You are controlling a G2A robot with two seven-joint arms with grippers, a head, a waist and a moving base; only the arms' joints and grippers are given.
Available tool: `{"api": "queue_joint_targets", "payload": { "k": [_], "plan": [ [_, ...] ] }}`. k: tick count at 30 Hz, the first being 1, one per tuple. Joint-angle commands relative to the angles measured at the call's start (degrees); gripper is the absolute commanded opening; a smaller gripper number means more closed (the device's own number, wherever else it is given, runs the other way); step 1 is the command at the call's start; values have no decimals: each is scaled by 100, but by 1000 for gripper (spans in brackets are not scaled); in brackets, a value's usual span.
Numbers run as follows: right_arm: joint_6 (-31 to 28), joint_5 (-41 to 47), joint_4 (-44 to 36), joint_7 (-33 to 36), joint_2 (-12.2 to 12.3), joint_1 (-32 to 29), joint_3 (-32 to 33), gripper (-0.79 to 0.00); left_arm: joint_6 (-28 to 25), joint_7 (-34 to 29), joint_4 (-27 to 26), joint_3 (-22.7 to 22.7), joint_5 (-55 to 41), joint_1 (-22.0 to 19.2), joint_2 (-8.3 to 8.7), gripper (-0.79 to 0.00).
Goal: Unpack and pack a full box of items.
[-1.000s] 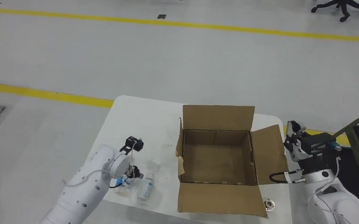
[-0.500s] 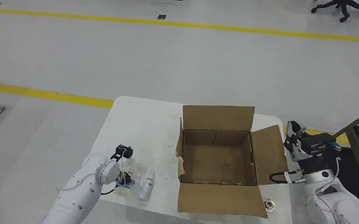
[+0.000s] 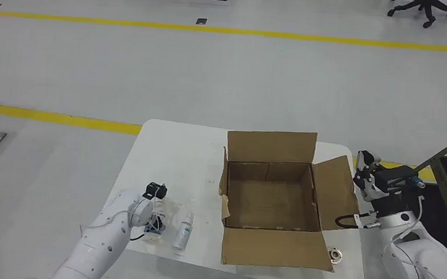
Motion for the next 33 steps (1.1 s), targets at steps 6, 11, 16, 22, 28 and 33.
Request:
{"api": "queue_joint_targets", "payload": {
  "k": [6,11,16,22,28,33],
  "plan": [
    [0,0,0,0,0,0,0,-785,-62,174,366,182,16,-204,-95,-197],
    [0,0,0,0,0,0,0,-785,-81,257,502,234,0,-285,-139,-723],
    [-30,0,-36,22,0,27,11,-785,-38,406,475,274,201,-282,-149,-785],
    [-32,281,-136,230,4,152,250,-785,73,252,-54,171,407,-141,-99,-785],
    [-137,824,-3,1073,43,341,717,0,202,-396,-1477,-313,182,187,31,-785],
    [-431,1106,151,1724,99,435,1097,0,260,-707,-2403,-563,191,421,103,-785]
  ]
}}
